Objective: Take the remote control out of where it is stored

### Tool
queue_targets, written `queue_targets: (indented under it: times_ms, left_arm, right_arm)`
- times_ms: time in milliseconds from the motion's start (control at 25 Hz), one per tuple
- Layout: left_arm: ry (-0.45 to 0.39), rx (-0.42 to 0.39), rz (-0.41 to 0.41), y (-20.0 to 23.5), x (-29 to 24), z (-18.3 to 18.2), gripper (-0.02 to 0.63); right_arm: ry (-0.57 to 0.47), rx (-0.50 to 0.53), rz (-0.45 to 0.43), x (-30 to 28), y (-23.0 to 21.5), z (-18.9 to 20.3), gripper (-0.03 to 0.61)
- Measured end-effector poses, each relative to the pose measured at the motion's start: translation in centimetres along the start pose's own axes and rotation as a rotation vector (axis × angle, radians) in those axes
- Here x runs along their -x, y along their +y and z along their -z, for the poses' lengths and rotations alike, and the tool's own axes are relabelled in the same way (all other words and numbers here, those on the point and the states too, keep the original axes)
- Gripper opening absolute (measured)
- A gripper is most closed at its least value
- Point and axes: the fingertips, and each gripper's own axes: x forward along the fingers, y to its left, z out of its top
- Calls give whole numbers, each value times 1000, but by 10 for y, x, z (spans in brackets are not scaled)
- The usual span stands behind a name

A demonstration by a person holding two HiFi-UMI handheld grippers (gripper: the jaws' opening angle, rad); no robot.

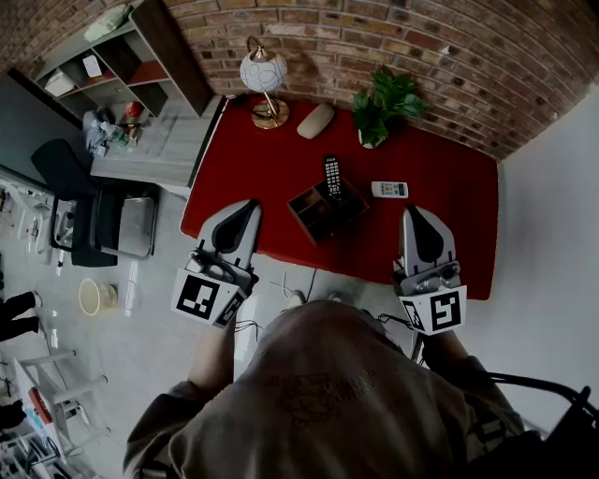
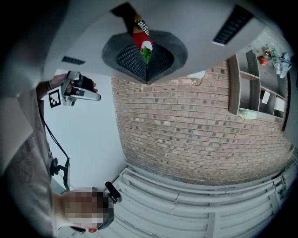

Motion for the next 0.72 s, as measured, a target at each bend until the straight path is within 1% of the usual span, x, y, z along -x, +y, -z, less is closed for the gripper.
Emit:
queue_targets:
  times_ms: [120,320,720]
  left_arm:
    - [-5,-17,9,-5,-1,-2,11]
    - [-11,26,24,-10,-1,-3,11]
    - [11,27,13,-9,0,3,11]
  right_arm:
    - [3,-9,-5,1,2,1,12]
    - [8,-19,-7,1,2,3,12]
    - [27,-27,-16,1,2,10,12]
